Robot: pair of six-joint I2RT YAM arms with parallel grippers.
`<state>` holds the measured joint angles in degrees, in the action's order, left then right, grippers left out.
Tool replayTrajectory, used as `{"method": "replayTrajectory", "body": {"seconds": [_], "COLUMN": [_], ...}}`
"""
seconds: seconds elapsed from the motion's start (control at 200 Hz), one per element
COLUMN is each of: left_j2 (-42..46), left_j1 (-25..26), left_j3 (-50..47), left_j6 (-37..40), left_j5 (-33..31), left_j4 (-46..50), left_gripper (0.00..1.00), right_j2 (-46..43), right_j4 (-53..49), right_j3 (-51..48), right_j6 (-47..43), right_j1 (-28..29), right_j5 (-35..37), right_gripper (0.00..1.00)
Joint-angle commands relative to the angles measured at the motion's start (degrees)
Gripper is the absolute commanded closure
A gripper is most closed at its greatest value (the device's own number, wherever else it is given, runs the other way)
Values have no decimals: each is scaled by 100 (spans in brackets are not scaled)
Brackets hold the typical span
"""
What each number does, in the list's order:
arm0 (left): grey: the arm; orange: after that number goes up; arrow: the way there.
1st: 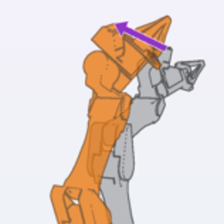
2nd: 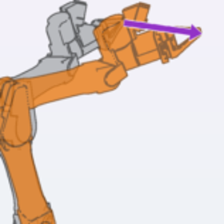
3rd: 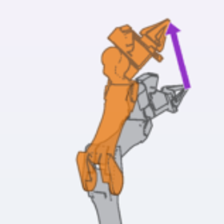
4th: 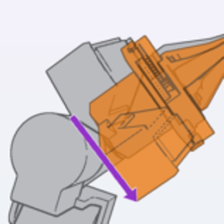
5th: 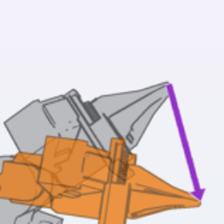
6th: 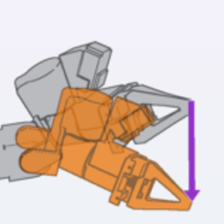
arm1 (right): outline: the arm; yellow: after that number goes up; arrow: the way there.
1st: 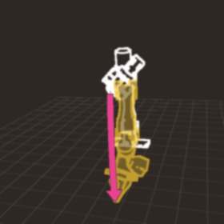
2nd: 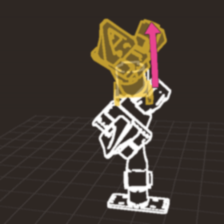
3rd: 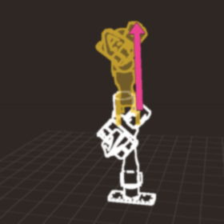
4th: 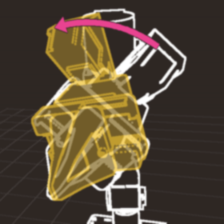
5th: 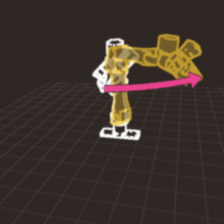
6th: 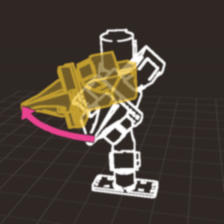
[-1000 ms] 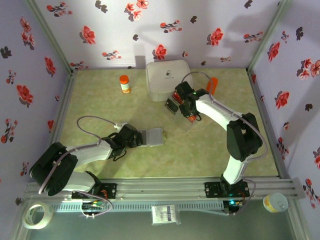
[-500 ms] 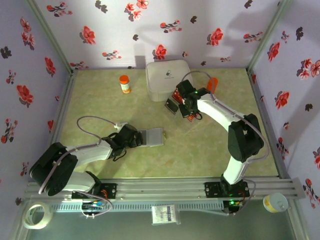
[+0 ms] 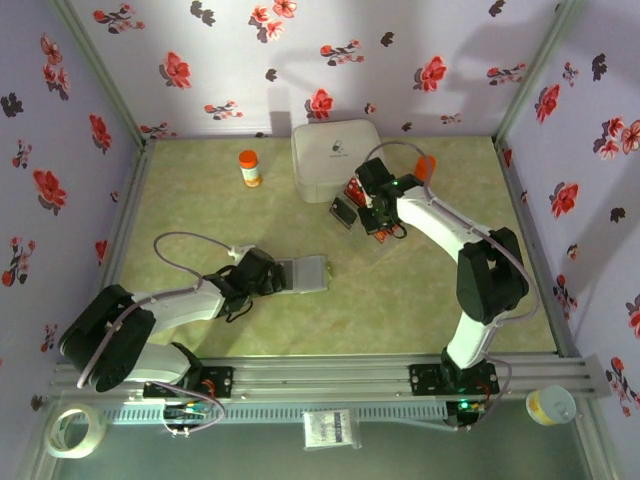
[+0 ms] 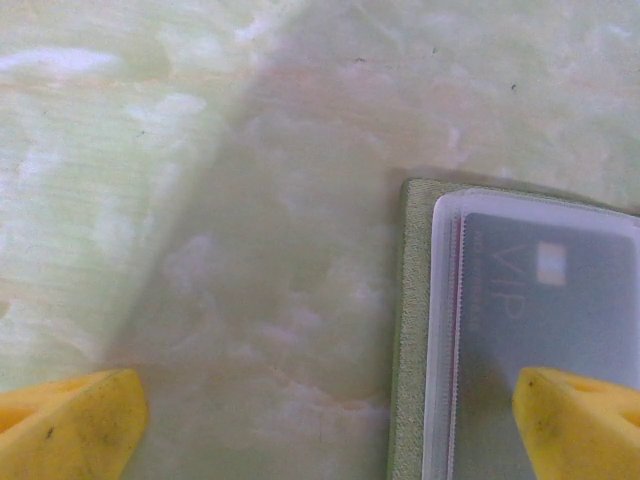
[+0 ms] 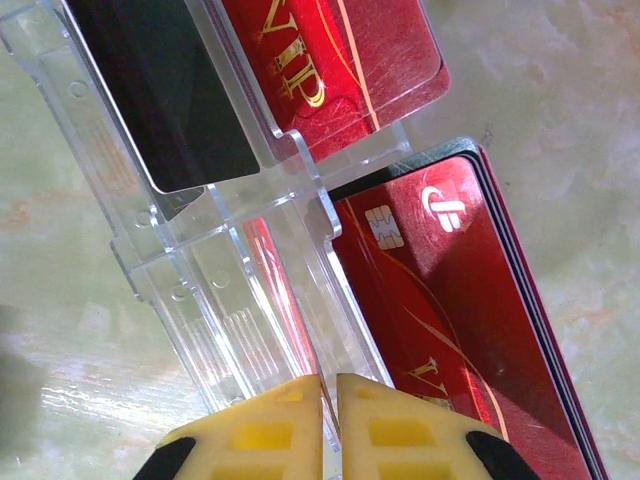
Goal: Put the credit cards into the card holder
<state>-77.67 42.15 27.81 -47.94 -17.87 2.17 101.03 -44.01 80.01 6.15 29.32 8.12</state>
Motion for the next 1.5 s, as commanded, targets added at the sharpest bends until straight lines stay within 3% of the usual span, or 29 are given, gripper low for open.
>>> {"method": "replayTrajectory", "body": {"seconds": [0.0, 0.325, 0.595, 1.495], "left_j2": [-276, -258, -249, -256], "left_j1": [-40, -40, -40, -36], "left_j3": [-184, -182, -206, -207], "left_j6": [-139, -142, -136, -136], "left_j5": [136, 128, 126, 142], "left_j4": [372, 381, 363, 363], "left_gripper": [3, 3, 3, 3], "right_j2": [136, 205, 208, 5], "right_j4": [-38, -24, -9, -99], "right_j3": [55, 74, 80, 179], "right_j6": [8, 37, 70, 75], "right_j1": [3, -6, -14, -58], "right_j5": [-416, -434, -469, -434], "right_gripper": [88, 89, 80, 81]}}
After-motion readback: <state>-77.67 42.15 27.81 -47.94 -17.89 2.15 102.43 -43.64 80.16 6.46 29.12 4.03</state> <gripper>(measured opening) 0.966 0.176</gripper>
